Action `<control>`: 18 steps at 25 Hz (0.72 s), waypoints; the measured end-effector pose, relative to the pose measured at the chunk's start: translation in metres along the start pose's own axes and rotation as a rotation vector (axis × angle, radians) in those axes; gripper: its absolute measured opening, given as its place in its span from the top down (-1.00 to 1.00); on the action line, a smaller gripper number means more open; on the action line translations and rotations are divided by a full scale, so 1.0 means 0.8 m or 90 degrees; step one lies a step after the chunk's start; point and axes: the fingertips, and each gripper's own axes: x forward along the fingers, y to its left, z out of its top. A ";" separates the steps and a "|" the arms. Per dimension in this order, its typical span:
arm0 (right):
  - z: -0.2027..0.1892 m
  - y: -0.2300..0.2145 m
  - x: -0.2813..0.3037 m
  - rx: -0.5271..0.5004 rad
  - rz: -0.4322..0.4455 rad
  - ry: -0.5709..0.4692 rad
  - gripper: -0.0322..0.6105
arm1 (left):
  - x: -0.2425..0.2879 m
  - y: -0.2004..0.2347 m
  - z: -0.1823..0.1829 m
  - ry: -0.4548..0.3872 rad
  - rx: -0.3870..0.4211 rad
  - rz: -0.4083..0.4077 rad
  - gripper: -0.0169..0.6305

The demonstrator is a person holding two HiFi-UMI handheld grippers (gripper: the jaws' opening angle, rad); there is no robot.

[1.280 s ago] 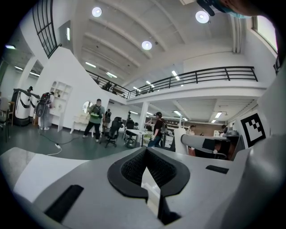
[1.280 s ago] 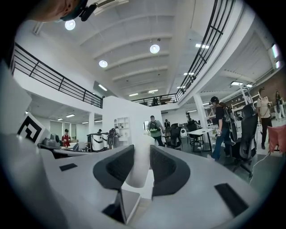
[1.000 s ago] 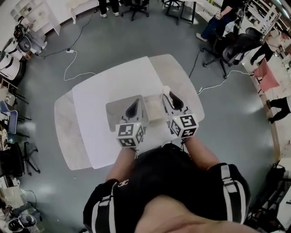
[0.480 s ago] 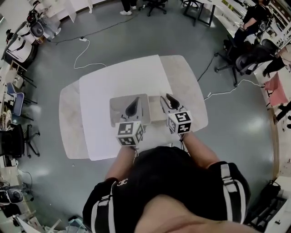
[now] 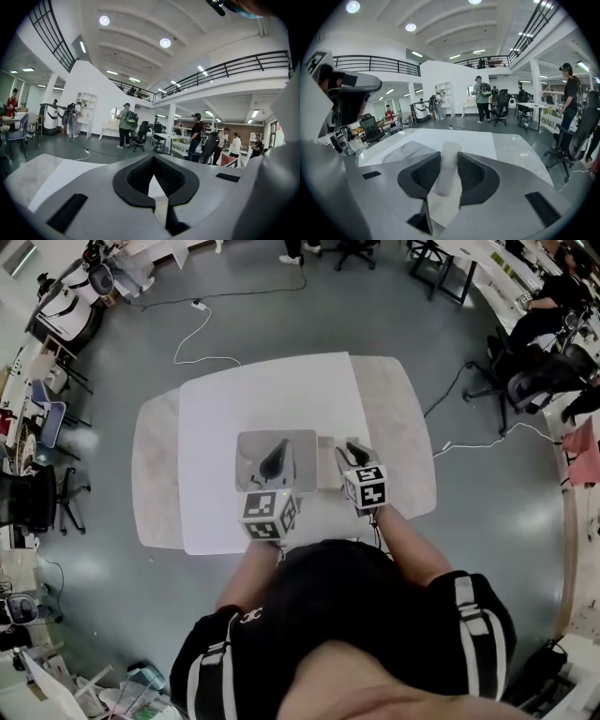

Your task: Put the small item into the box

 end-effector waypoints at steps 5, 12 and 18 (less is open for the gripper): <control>-0.031 -0.002 0.025 -0.014 0.008 0.057 0.57 | -0.003 0.011 0.001 0.001 0.000 0.023 0.93; -0.064 -0.002 0.050 -0.011 0.007 0.124 0.57 | -0.015 0.022 0.001 0.007 -0.002 0.040 0.93; -0.105 -0.008 0.068 -0.020 0.006 0.202 0.57 | -0.019 0.021 -0.002 0.008 0.005 0.053 0.93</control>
